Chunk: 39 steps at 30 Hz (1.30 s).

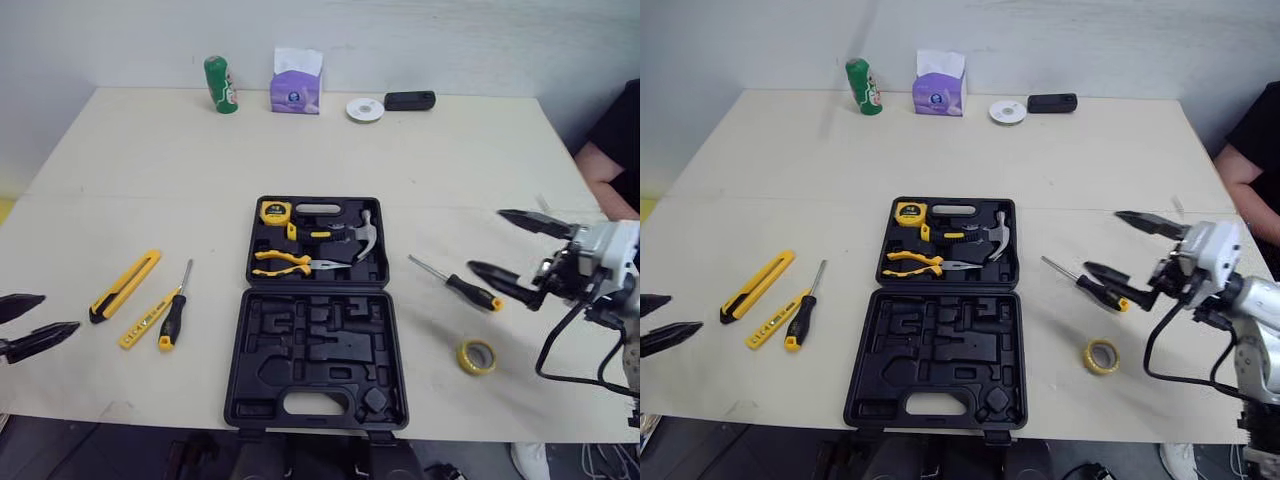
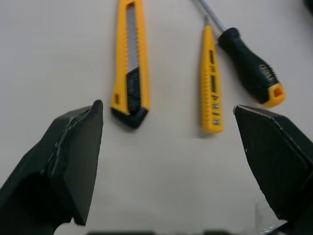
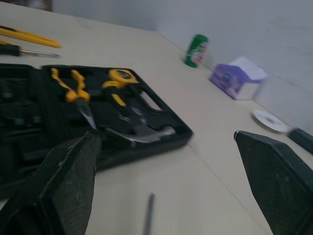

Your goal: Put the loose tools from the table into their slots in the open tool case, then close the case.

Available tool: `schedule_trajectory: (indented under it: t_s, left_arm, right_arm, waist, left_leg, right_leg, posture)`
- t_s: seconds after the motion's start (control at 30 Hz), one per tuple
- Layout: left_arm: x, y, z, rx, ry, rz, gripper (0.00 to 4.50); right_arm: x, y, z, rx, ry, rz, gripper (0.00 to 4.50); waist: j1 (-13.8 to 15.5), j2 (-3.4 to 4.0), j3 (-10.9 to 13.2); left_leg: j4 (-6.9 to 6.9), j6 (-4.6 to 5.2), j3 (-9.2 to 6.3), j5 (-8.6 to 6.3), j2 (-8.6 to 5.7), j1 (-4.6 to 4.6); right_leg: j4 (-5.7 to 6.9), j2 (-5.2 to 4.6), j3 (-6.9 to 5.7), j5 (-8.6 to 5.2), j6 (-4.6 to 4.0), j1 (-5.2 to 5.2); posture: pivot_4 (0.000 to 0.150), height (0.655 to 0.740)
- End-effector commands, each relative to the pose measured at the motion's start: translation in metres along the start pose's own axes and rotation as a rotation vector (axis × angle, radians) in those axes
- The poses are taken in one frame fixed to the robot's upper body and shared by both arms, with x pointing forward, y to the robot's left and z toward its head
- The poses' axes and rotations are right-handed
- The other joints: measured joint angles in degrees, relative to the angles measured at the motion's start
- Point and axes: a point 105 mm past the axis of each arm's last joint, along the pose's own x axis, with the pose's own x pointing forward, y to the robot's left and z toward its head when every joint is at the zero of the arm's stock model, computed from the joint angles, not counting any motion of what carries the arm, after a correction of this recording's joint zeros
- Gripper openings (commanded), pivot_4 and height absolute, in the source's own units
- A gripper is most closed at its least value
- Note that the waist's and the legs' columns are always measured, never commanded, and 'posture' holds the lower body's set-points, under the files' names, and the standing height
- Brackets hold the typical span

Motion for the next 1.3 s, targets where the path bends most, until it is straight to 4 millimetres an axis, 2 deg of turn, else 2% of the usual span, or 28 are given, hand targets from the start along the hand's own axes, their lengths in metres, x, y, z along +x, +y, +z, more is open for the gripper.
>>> schedule_trajectory:
  t_s: [0.03,0.23,0.33,0.57,0.77,0.97,1.3]
  left_arm:
    - [0.006,-0.020,0.025,0.008,-0.020,0.038,4.49]
    - [0.029,-0.058,0.038,0.026,-0.036,0.007,4.49]
    - [0.050,-0.078,0.036,0.025,-0.047,0.038,4.49]
    - [0.069,-0.104,0.028,-0.037,-0.012,0.112,4.49]
    - [0.078,-0.112,0.016,-0.102,0.042,0.192,4.49]
    - [0.081,-0.102,0.001,-0.148,0.104,0.259,4.49]
    - [0.095,-0.111,0.002,-0.166,0.100,0.225,4.49]
  right_arm:
    - [0.018,0.016,0.021,-0.046,-0.060,0.126,4.50]
    - [0.040,0.033,0.040,-0.045,-0.156,0.211,4.50]
    - [0.043,0.036,0.037,-0.012,-0.158,0.219,4.50]
    - [0.042,0.039,0.030,0.025,-0.132,0.256,4.50]
    - [0.042,0.040,0.029,0.039,-0.132,0.283,4.50]
    - [0.048,0.037,0.030,0.033,-0.139,0.292,4.50]
    - [0.047,0.036,0.029,0.028,-0.131,0.274,4.50]
  waist:
    - [0.15,0.00,0.00]
    - [0.14,-0.01,0.00]
    - [0.23,-0.01,0.00]
    - [0.47,-0.08,-0.02]
    - [1.27,-0.09,-0.03]
    - [1.65,-0.12,-0.04]
    - [2.11,-0.12,-0.04]
  left_leg:
    - [0.02,0.00,-0.02,0.00,-0.01,-0.02]
    - [0.02,-0.04,-0.02,-0.01,0.00,-0.01]
    - [0.03,-0.04,-0.02,-0.01,0.00,-0.02]
    - [0.26,-0.02,-0.04,0.00,0.01,-0.04]
    - [0.33,-0.03,-0.02,0.01,0.02,-0.04]
    - [0.39,-0.03,-0.02,0.00,0.03,-0.06]
    - [0.39,-0.04,-0.04,-0.01,0.03,-0.11]
  right_leg:
    - [-0.01,-0.01,0.01,0.00,0.00,0.01]
    - [-0.01,0.03,0.03,0.00,0.00,0.01]
    - [-0.01,0.06,0.05,0.01,0.00,0.04]
    - [0.00,0.16,0.08,0.03,0.03,0.09]
    - [-0.02,0.22,0.14,0.03,0.03,0.10]
    - [-0.06,0.25,0.16,0.03,0.03,0.11]
    - [-0.19,0.25,0.14,0.04,0.04,0.12]
  posture:
    - [0.150,0.7400]
    - [0.150,0.7400]
    - [0.150,0.7400]
    - [0.150,0.7400]
    - [0.150,0.7400]
    - [0.150,0.7400]
    - [0.150,0.7400]
